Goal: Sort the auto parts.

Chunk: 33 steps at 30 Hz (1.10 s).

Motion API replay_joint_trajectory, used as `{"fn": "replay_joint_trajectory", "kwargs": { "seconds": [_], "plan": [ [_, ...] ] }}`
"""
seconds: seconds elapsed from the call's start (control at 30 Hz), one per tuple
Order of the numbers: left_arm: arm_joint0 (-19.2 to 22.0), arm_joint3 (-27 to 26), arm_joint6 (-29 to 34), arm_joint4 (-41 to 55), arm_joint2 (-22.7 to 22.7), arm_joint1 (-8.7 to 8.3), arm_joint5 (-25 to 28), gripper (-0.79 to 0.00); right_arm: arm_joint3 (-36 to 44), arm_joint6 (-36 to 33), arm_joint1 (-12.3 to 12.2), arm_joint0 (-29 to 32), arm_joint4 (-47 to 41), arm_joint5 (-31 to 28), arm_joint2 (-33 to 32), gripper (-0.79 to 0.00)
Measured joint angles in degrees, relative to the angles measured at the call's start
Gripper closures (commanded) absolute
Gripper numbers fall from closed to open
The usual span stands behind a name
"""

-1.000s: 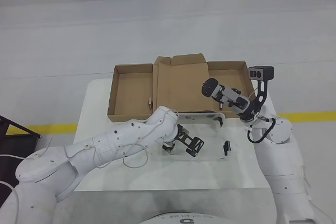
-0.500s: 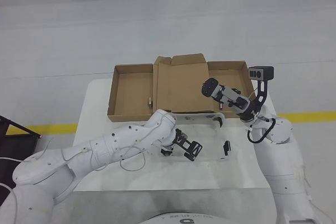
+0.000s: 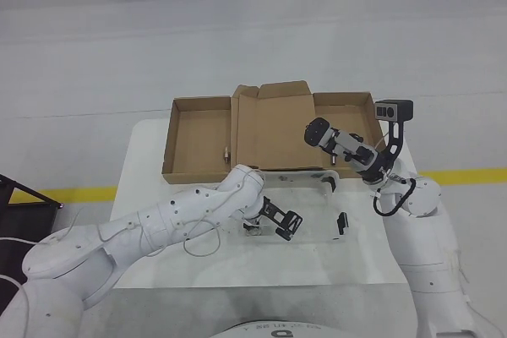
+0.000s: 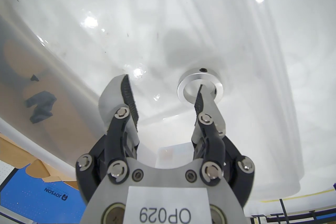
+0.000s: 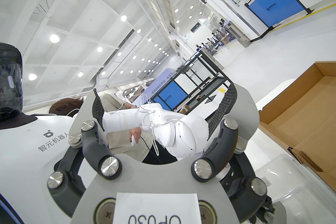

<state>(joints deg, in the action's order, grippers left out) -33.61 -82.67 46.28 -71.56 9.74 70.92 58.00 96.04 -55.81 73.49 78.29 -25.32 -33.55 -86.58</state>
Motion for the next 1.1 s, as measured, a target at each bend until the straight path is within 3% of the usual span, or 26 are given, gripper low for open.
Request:
{"fn": "replay_joint_trajectory", "kwargs": {
  "seconds": [0.3,0.43,0.47,0.5,0.53,0.8,1.1],
  "plan": [
    [-1.36,3.15,0.0,-0.65,0.0,2.06,0.0,-0.431,0.0,0.0,0.0,0.0,0.0,0.0,0.0,-0.785],
    [-1.78,4.6,-0.01,-0.92,0.01,2.95,0.0,-0.36,0.0,0.0,0.0,0.0,0.0,0.0,0.0,-0.785],
    [-1.79,4.86,-0.01,-0.92,0.01,3.13,0.0,-0.311,0.0,0.0,0.0,0.0,0.0,0.0,0.0,-0.785],
    [-1.77,5.11,-0.01,-0.89,0.01,3.31,0.0,-0.099,0.0,0.0,0.0,0.0,0.0,0.0,0.0,-0.785],
    [-1.7,5.43,-0.01,-0.72,0.0,3.53,0.0,0.0,0.0,0.0,0.0,0.0,0.0,0.0,0.0,-0.785],
    [-0.05,5.48,0.02,1.81,-0.01,3.9,0.0,0.0,0.0,0.0,0.0,0.0,0.0,0.0,0.0,-0.785],
    [2.72,1.13,-0.01,4.34,0.57,0.99,-0.01,0.0,0.0,0.0,0.0,0.0,0.0,0.0,0.0,-0.785]
  ]
}}
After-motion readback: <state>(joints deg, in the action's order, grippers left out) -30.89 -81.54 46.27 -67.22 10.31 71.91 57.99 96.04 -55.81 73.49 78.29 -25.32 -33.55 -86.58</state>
